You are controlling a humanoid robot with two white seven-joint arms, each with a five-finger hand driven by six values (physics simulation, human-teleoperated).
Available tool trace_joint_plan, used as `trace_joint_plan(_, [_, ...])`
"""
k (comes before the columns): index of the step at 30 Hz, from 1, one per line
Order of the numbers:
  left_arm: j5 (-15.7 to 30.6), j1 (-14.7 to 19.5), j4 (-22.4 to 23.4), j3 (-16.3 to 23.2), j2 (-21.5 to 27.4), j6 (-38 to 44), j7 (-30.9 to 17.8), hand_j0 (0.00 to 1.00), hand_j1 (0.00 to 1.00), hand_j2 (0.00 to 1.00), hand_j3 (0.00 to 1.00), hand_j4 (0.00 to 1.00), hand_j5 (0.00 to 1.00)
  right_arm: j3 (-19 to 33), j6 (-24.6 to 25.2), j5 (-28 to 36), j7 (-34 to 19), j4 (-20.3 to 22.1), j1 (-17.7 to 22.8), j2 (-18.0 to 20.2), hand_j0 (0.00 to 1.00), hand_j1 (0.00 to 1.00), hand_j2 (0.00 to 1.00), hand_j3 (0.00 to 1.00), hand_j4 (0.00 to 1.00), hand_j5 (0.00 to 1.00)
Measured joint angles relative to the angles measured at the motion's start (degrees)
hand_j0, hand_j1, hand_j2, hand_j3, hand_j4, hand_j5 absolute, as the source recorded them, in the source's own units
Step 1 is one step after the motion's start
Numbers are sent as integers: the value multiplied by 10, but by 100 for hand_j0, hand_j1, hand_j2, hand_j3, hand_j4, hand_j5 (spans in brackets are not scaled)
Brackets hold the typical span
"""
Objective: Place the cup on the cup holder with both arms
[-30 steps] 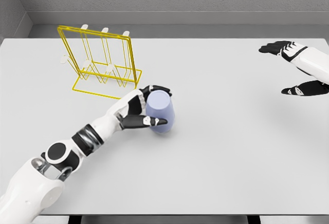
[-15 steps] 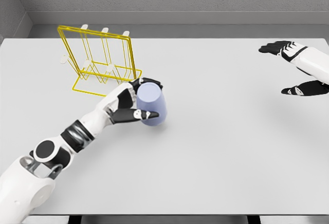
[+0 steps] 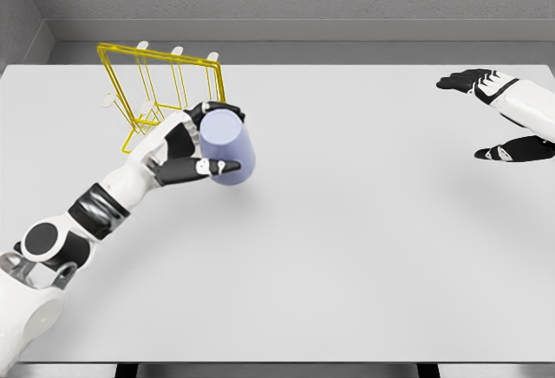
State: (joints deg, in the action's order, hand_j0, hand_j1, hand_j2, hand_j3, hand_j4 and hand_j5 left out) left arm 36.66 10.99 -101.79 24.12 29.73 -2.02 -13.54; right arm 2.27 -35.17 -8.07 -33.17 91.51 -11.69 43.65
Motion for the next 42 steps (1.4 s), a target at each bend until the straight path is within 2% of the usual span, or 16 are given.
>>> trace_joint_plan(10, [25, 9, 0, -32, 28, 0, 0, 63, 63, 63, 63, 63, 63, 0, 0, 0, 0, 0, 0, 0, 100, 100, 100, 100, 100, 100])
trace_joint_plan(33, [64, 31, -10, -77, 71, 0, 0, 63, 63, 63, 63, 63, 63, 0, 0, 0, 0, 1, 0, 0, 100, 100, 100, 100, 100, 100])
trace_joint_plan(42, [67, 49, 22, -84, 72, 2, 0, 63, 63, 63, 63, 63, 63, 0, 0, 0, 0, 1, 0, 0, 100, 100, 100, 100, 100, 100])
